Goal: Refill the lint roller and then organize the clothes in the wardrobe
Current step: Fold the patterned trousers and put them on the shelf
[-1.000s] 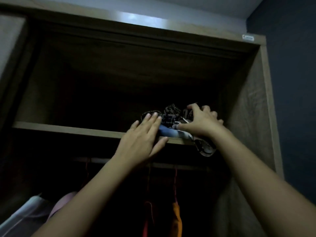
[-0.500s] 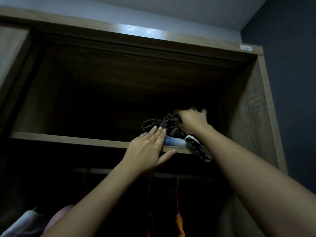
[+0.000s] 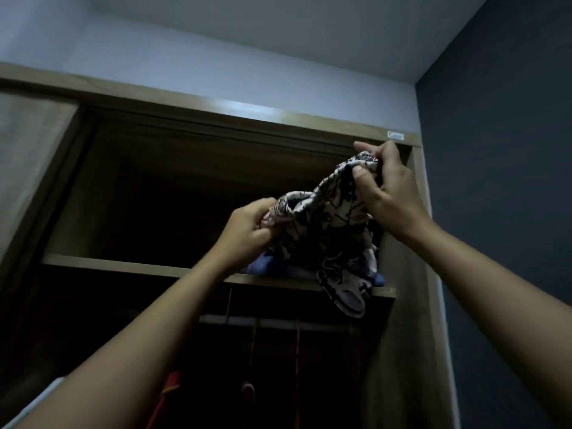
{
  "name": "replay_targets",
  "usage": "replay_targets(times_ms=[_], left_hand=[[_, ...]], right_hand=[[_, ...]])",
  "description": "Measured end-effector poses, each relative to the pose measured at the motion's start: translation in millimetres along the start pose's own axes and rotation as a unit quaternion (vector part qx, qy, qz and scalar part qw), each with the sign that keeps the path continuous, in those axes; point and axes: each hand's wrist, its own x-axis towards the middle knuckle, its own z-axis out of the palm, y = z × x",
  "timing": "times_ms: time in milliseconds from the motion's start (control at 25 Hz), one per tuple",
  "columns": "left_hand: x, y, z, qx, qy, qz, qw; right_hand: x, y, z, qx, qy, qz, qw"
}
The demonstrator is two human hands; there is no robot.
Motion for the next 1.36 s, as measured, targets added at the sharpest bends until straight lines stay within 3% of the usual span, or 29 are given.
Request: replay_targets(times_ms=[200, 320, 400, 480, 560, 640, 720, 840, 1000, 1080, 1160, 1240, 1360], left_hand=[[-21, 103, -28, -0.160, 0.084, -0.001, 0.984], [-41, 155, -54, -0.243, 0.006, -0.024, 0.970], [-58, 172, -64, -0.202, -0.052, -0.065, 0.976], [-75, 173, -67, -0.104, -0.028, -0.107, 0.988], [-96, 167, -71, -0.064, 0.016, -0.168, 0.983], [-123, 163, -75, -0.026, -0.006, -0.216, 0.976], [-152, 156, -81, 0.044, -0.046, -0.236, 0.970], [-189, 156, -102, 0.039, -0.084, -0.262, 0.961], [-228, 153, -150, -0.048, -0.246, -0.267, 0.931], [-244, 144, -170, 0.050, -0.370, -0.226, 0.900], [-259, 135, -182, 0.159, -0.467, -0.144, 0.858], [-271, 129, -192, 0.161, -0.490, -0.095, 0.851], [-277, 113, -212, 0.198, -0.443, -0.064, 0.872]], right_hand=[[0, -47, -42, 0.030, -0.055, -0.002, 0.998], [-15, -75, -66, 0.038, -0.113, 0.019, 0.993], [-29, -91, -85, 0.030, -0.137, 0.039, 0.989], [-48, -101, -105, 0.029, -0.209, 0.068, 0.975], [-75, -106, -123, 0.001, -0.344, 0.107, 0.933], [-109, -110, -135, -0.016, -0.461, 0.148, 0.875], [-144, -116, -140, 0.012, -0.527, 0.191, 0.828], [-185, -138, -150, 0.060, -0.582, 0.267, 0.765], [-215, -182, -154, 0.034, -0.689, 0.185, 0.700], [-219, -200, -150, 0.027, -0.726, 0.170, 0.666], [-226, -216, -139, 0.005, -0.744, 0.102, 0.661], [-227, -227, -126, -0.048, -0.753, 0.001, 0.656], [-228, -238, -113, -0.195, -0.736, -0.111, 0.638]])
